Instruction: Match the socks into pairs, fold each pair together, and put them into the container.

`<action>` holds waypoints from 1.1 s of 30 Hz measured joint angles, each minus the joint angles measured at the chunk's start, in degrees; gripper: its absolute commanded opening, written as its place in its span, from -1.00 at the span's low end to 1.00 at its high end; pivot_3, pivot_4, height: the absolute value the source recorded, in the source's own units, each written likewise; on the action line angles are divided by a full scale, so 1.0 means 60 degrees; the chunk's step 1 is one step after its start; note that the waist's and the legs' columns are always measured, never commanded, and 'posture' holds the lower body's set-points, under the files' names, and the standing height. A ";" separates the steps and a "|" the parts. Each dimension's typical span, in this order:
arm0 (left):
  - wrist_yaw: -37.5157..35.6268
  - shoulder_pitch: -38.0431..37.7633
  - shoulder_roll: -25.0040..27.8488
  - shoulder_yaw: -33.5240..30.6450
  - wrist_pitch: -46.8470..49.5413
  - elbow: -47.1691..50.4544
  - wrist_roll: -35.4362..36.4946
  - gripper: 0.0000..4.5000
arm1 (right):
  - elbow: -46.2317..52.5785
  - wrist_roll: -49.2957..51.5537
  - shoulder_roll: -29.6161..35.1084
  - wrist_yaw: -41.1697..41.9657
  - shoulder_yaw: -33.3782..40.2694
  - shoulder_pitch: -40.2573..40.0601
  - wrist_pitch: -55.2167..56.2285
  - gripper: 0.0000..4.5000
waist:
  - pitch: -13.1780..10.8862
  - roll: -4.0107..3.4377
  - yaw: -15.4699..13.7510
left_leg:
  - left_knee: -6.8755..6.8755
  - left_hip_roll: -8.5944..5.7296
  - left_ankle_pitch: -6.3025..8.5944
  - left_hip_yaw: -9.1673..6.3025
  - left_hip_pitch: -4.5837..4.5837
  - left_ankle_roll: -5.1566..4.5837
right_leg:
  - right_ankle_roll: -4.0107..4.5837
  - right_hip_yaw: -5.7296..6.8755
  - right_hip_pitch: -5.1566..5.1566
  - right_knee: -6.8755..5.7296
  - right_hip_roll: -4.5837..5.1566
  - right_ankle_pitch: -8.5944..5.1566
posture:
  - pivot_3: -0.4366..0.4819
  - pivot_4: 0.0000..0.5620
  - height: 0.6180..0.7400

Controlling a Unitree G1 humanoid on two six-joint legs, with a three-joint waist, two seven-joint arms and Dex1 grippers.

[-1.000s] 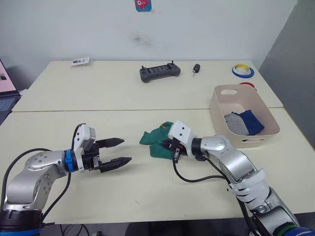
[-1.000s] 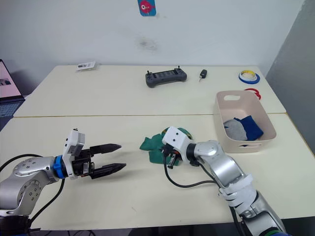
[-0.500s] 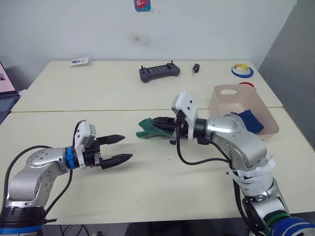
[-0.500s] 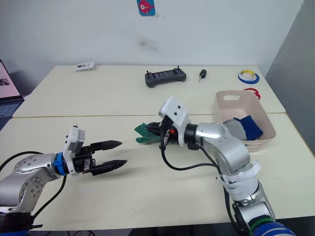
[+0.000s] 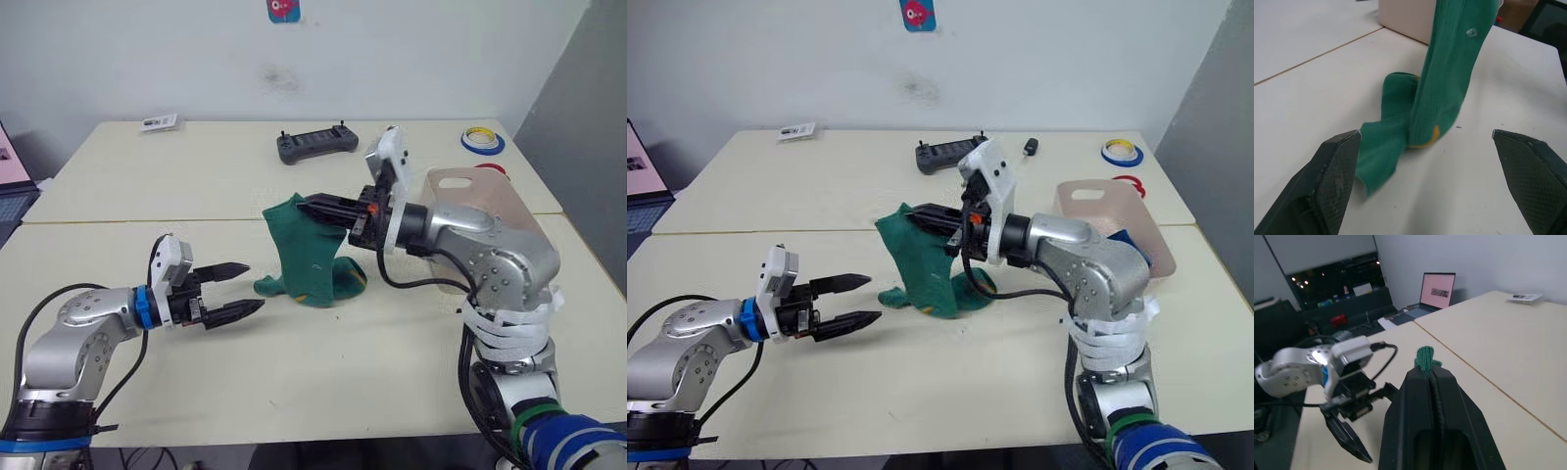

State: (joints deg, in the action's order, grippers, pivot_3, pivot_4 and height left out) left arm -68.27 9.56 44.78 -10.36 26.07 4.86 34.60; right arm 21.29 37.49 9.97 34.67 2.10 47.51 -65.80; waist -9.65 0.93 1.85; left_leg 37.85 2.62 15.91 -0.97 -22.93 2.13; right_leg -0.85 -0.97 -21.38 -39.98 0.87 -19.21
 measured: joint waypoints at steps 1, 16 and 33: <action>-0.0017 0.0020 0.0000 0.0024 0.0000 -0.0001 0.0003 1.00 | 0.0000 0.0212 -0.0023 -0.0163 0.0183 0.0068 -0.0164 -0.99 | 0.0000 0.0000 0.0000 | 0.0000 0.0000 0.0000 0.0000 0.0000 0.0000 | 0.0000 0.0001 0.0000 0.0000 0.0000 0.0000 | -0.05 -0.47 1.00; -0.0454 -0.0289 0.0221 0.0025 0.0340 0.0625 0.0214 1.00 | -0.0946 -0.1024 0.0255 -0.4049 0.1597 -0.2942 -0.0844 -0.99 | -0.0004 -0.0006 -0.0008 | -0.0007 -0.0020 -0.0002 0.0025 -0.0008 0.0003 | -0.0001 -0.0015 -0.0005 0.0002 0.0021 0.0000 | -0.05 -0.47 1.00; -0.0240 -0.0347 0.0069 0.0042 0.0455 0.0660 0.0166 1.00 | -0.0102 -0.2284 0.1797 -0.3084 -0.0645 -0.4046 0.1534 0.56 | -0.0007 -0.0010 -0.0002 | -0.0008 -0.0002 0.0000 0.0009 -0.0008 0.0000 | -0.0002 -0.0015 -0.0002 0.0011 -0.0016 -0.0001 | -0.05 -0.47 1.00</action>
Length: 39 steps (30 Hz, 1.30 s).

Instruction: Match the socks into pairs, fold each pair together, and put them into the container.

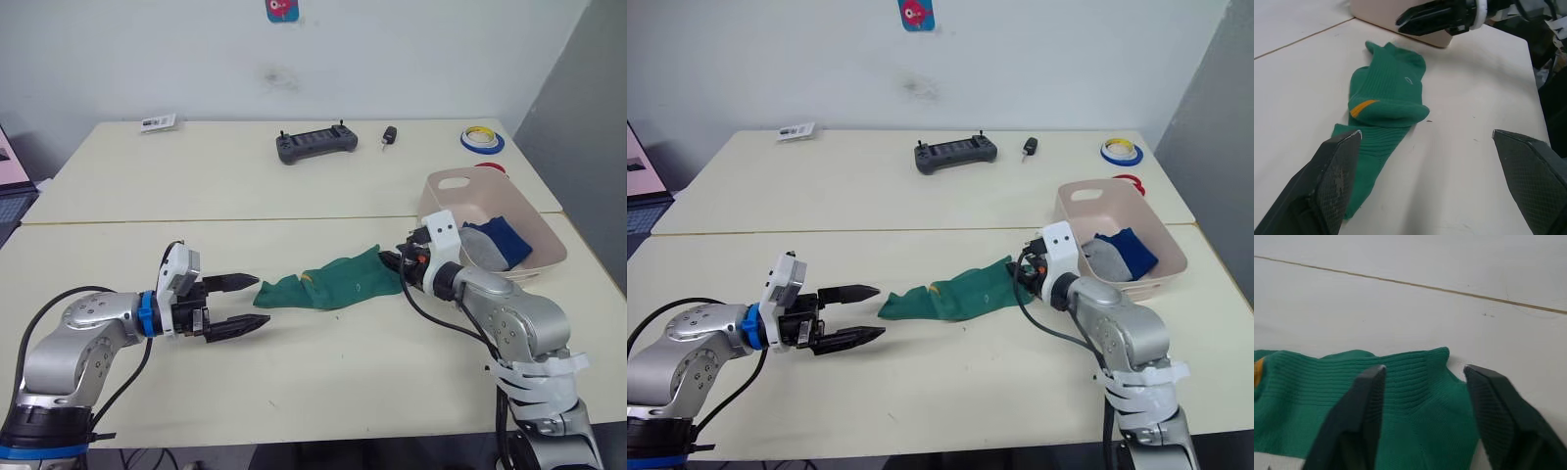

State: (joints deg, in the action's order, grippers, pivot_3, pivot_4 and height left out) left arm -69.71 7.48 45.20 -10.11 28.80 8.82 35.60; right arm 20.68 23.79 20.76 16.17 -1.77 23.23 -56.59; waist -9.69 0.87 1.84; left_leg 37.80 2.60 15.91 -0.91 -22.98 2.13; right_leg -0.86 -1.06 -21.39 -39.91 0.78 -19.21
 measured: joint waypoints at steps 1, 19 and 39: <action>0.0102 0.0000 -0.0048 0.0018 0.0058 0.0014 0.0001 1.00 | 0.0059 -0.0053 0.0144 0.0067 -0.0093 -0.0065 0.0100 0.74 | 0.0000 0.0000 0.0000 | 0.0000 -0.0001 0.0000 0.0001 0.0000 0.0000 | 0.0000 0.0000 0.0000 -0.0002 0.0002 0.0000 | -0.05 -0.47 1.00; 0.1411 -0.0373 -0.0830 0.0337 0.0758 0.1069 0.0282 1.00 | -0.2782 -0.1451 -0.0592 -0.0063 -0.0275 -0.0058 0.2442 1.00 | 0.0001 0.0003 -0.0004 | 0.0002 -0.0001 -0.0002 0.0008 0.0007 0.0003 | 0.0000 -0.0006 0.0004 -0.0004 0.0003 0.0000 | -0.05 -0.47 1.00; 0.3695 0.0582 -0.2727 0.0895 0.1665 0.0285 0.0127 1.00 | -0.2273 -0.1509 -0.0631 0.0345 -0.0210 -0.0329 0.2245 -0.98 | 0.0003 0.0007 -0.0026 | 0.0010 -0.0003 -0.0002 -0.0001 0.0005 0.0003 | 0.0000 0.0001 0.0013 -0.0007 0.0007 0.0001 | -0.05 -0.47 1.00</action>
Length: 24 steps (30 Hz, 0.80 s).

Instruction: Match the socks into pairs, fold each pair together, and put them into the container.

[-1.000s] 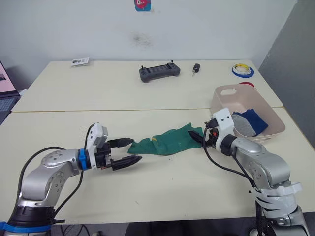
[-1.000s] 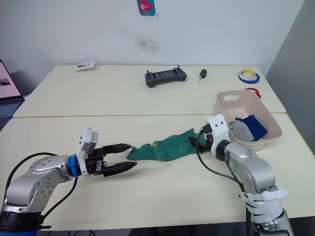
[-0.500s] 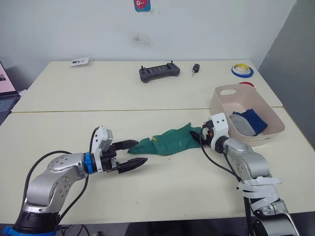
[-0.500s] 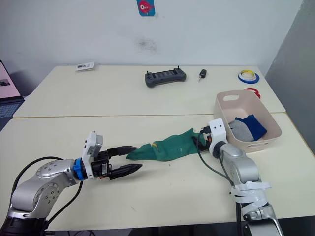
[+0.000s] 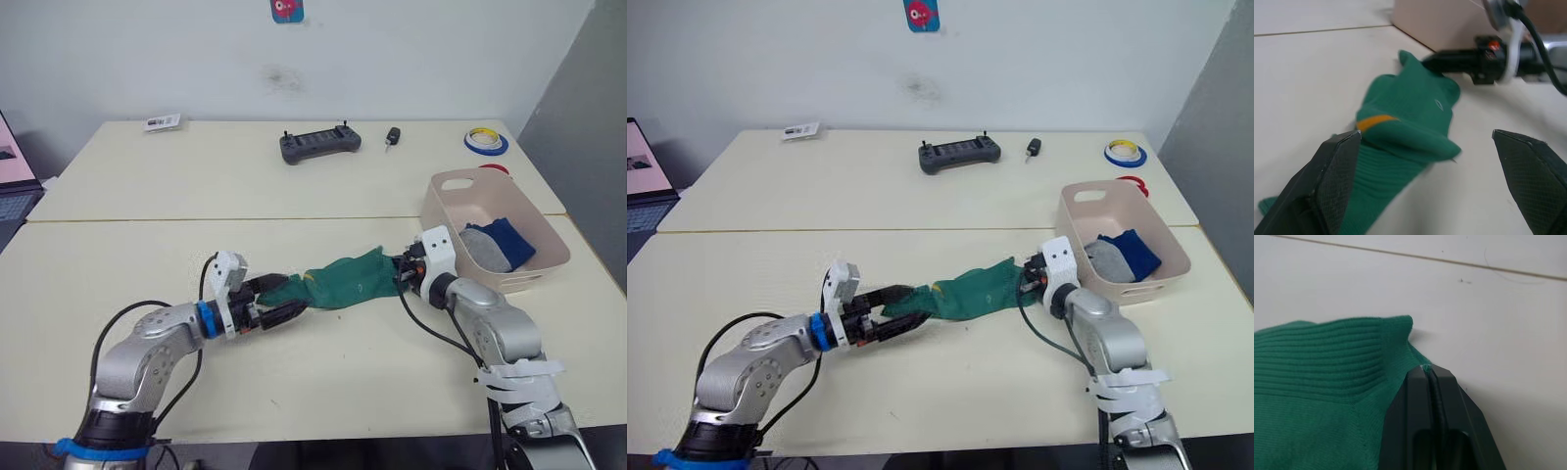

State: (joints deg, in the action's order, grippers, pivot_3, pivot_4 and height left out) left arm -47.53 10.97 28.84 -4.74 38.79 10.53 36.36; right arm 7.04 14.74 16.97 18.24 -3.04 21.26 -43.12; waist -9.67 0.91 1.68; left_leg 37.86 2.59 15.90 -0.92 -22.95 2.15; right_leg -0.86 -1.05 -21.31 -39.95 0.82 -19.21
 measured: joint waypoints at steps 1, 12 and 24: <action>0.0148 0.0064 -0.0095 0.0015 0.0150 0.0000 0.0038 1.00 | 0.0012 0.0001 -0.0003 0.0019 -0.0002 0.0000 -0.0007 -0.98 | 0.0000 0.0000 0.0000 | 0.0000 0.0001 0.0000 0.0000 0.0000 0.0000 | 0.0000 0.0002 0.0000 0.0000 0.0000 0.0000 | -0.05 -0.47 1.00; 0.1187 0.0529 -0.0688 0.0658 0.0592 -0.0377 -0.0408 0.46 | 0.0032 -0.0009 -0.0036 0.0070 -0.0020 0.0010 -0.0031 -1.00 | 0.0001 0.0001 0.0009 | -0.0001 0.0000 -0.0016 -0.0002 0.0002 0.0027 | 0.0000 0.0001 0.0000 -0.0001 -0.0002 0.0000 | -0.05 -0.47 1.00; 0.1148 0.0545 -0.0714 0.0739 0.0599 -0.0389 -0.0442 -0.99 | 0.0074 -0.0004 -0.0048 0.0071 -0.0018 0.0013 -0.0044 -1.00 | 0.0001 0.0001 0.0003 | 0.0000 -0.0002 -0.0024 0.0000 0.0001 0.0043 | 0.0000 0.0001 0.0000 0.0000 -0.0001 0.0000 | -0.05 -0.47 1.00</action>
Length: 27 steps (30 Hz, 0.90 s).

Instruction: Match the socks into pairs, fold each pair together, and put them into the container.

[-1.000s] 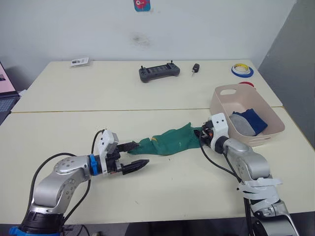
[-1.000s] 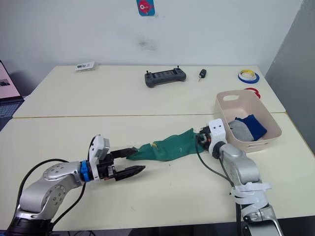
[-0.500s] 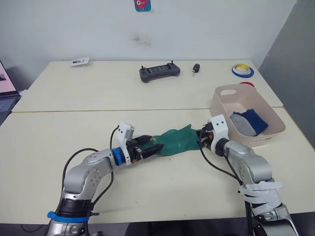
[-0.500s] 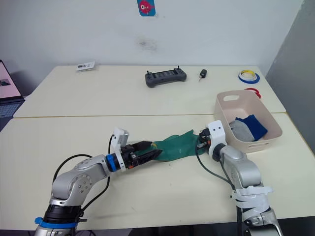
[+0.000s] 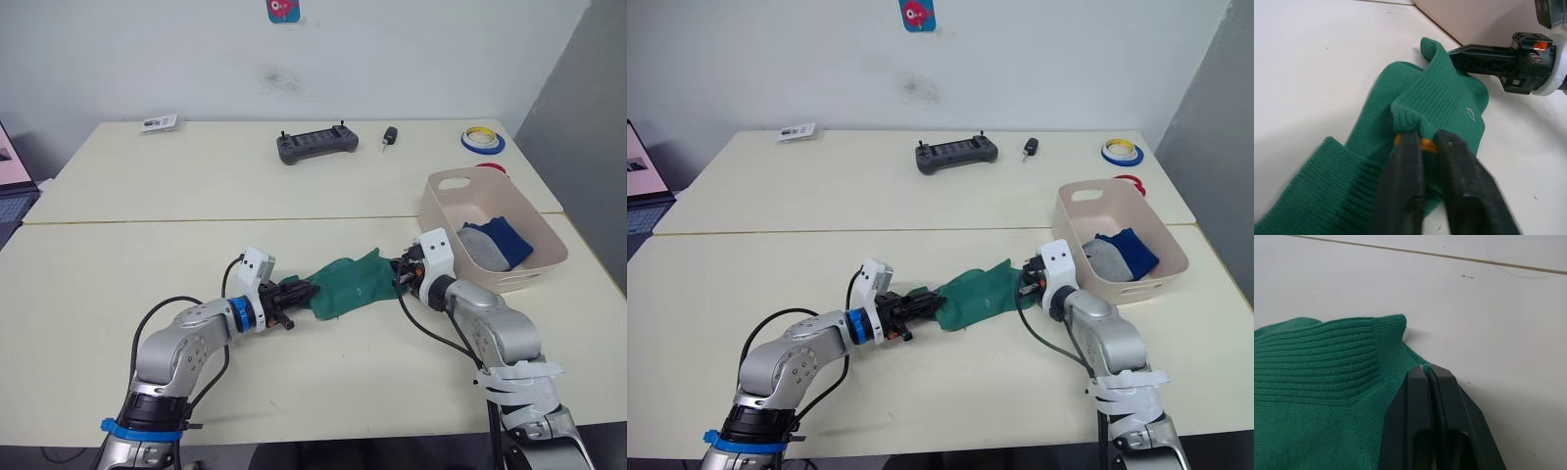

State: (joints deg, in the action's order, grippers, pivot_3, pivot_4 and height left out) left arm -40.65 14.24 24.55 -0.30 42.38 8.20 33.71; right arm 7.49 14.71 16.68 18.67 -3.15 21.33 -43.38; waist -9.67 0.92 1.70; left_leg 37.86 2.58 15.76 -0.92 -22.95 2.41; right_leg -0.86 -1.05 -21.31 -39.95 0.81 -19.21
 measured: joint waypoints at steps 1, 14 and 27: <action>-0.0019 0.0018 0.0011 0.0000 -0.0006 0.0000 0.0000 -0.99 | 0.0035 0.0004 -0.0003 0.0003 0.0002 0.0000 0.0000 -1.00 | 0.0000 0.0000 0.0000 | 0.0000 0.0000 -0.0001 -0.0001 0.0000 0.0001 | 0.0000 0.0000 0.0000 0.0000 0.0000 0.0000 | -0.05 -0.47 1.00; -0.1713 0.0492 0.1884 -0.0799 0.1072 0.0662 0.1526 -0.99 | 0.3351 0.2082 0.0097 0.0864 0.0707 -0.0690 -0.0849 -1.00 | 0.0000 0.0000 0.0007 | -0.0004 0.0004 -0.0002 -0.0010 -0.0001 0.0003 | -0.0001 0.0007 0.0002 0.0002 -0.0002 0.0000 | -0.05 -0.47 1.00; -0.3939 -0.1435 0.4652 -0.1056 0.1203 0.0956 0.1657 -0.99 | 0.6146 0.4830 -0.0383 -0.0412 0.0589 -0.3346 -0.2703 -1.00 | -0.0004 -0.0006 0.0013 | -0.0021 0.0007 0.0014 -0.0004 0.0004 -0.0023 | -0.0003 0.0003 -0.0003 0.0010 0.0008 -0.0003 | -0.05 -0.47 1.00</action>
State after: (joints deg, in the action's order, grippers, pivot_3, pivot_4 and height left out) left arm -64.28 5.63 52.47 -6.64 49.60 13.93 43.65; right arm 44.36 43.69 14.38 16.20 0.39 1.25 -59.60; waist -9.69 0.88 1.78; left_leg 37.73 2.62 15.84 -0.94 -22.92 2.27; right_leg -0.88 -1.03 -21.33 -39.89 0.86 -19.23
